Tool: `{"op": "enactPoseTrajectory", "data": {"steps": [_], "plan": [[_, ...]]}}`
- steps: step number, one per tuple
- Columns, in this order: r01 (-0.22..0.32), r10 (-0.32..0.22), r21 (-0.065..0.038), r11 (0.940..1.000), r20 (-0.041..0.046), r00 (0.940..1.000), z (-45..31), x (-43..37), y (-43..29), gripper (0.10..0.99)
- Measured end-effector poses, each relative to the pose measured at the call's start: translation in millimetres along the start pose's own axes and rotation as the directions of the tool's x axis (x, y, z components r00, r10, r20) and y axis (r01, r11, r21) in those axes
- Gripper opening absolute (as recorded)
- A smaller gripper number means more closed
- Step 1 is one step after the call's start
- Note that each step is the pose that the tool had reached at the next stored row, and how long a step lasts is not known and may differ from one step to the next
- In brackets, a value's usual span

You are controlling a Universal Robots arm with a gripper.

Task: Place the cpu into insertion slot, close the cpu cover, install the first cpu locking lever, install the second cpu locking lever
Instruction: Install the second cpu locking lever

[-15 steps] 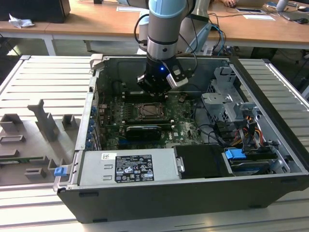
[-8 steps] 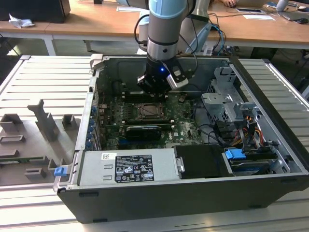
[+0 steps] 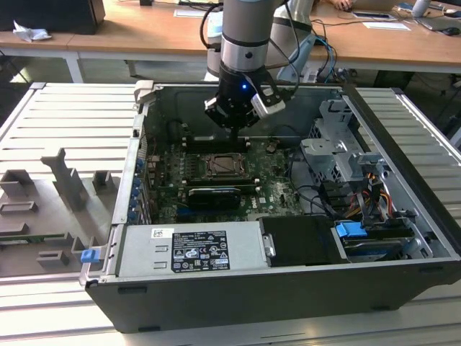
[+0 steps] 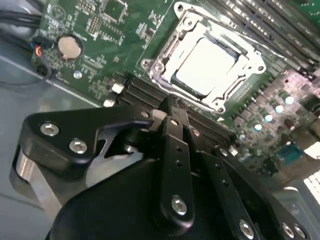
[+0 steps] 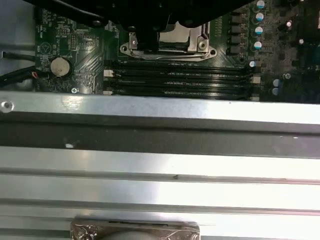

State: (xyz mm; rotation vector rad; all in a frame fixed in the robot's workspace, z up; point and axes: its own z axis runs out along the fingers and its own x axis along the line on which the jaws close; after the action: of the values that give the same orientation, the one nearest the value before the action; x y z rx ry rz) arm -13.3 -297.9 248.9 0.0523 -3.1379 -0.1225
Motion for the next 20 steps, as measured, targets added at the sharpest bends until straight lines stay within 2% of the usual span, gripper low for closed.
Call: {"op": "enactPoseTrajectory", "data": {"steps": [8, 11, 15, 18, 20], "plan": [[0.0, 0.0, 0.0, 1.0, -0.0007, 1.0, -0.6, 3.8, -26.9, 0.106], [-0.001, 0.001, 0.0, 1.0, -0.0062, 1.0, 0.4, 4.1, -35.3, 0.106], [0.0, 0.0, 0.0, 1.0, -0.0076, 1.0, 0.8, 4.5, -49.3, 0.106], [0.009, -0.009, -0.001, 1.0, -0.014, 0.9999, 2.5, 4.8, -57.6, 0.106], [0.01, -0.011, -0.002, 0.9999, -0.0142, 0.9998, 2.6, 5.1, -63.5, 0.106]]}}
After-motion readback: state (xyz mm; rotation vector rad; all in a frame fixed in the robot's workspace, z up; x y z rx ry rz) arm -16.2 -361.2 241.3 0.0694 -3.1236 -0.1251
